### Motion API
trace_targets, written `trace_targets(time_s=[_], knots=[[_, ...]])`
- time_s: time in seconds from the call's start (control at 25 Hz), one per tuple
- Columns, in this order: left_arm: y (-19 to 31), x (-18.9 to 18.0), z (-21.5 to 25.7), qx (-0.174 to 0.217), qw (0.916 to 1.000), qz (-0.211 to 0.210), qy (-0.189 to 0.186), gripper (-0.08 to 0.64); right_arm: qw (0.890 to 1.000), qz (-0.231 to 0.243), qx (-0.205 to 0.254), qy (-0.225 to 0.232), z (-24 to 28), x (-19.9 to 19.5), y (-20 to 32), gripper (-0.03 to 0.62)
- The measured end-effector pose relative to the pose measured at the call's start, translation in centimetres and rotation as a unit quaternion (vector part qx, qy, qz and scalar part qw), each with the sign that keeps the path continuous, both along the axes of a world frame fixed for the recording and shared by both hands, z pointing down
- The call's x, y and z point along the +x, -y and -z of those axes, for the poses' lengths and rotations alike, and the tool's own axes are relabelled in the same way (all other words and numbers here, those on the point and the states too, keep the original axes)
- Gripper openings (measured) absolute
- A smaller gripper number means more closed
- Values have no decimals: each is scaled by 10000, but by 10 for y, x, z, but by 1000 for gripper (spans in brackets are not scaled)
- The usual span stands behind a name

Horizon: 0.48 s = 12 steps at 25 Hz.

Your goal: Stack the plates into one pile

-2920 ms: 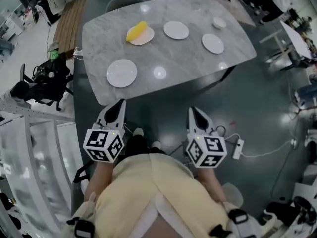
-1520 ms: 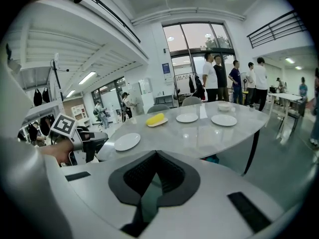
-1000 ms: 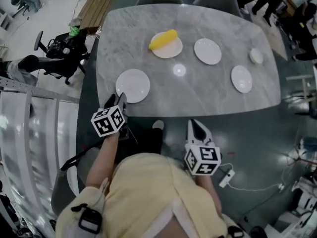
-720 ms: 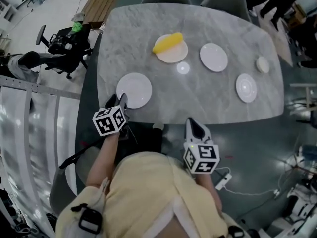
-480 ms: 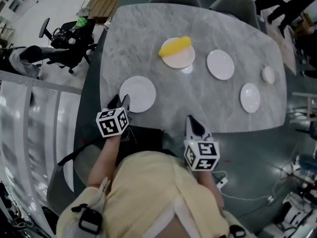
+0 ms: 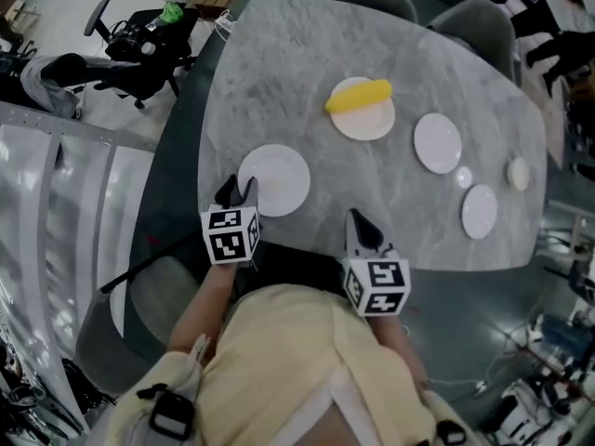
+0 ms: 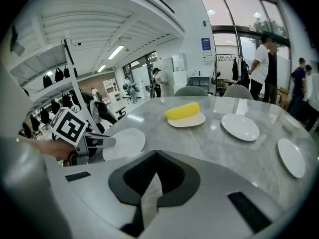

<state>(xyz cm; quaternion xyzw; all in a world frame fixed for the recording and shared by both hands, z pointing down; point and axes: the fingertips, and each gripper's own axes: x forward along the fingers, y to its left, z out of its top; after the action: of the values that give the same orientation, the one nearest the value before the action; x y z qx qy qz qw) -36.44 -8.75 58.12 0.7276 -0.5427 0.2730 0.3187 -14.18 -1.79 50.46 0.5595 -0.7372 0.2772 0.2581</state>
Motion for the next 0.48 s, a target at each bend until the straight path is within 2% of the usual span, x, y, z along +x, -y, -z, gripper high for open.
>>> trace_targets(time_s=[0.08, 0.36, 0.48], knots=[[0, 0, 0, 52, 9999, -13, 119, 167, 10000, 56, -30, -11, -1, -1, 4, 3], [0, 3, 1, 69, 9998, -122, 142, 138, 9994, 319, -90, 104, -7, 1, 15, 3], [1, 0, -1, -46, 10000, 10, -3, 126, 9988, 448, -36, 197, -7, 5, 20, 2]])
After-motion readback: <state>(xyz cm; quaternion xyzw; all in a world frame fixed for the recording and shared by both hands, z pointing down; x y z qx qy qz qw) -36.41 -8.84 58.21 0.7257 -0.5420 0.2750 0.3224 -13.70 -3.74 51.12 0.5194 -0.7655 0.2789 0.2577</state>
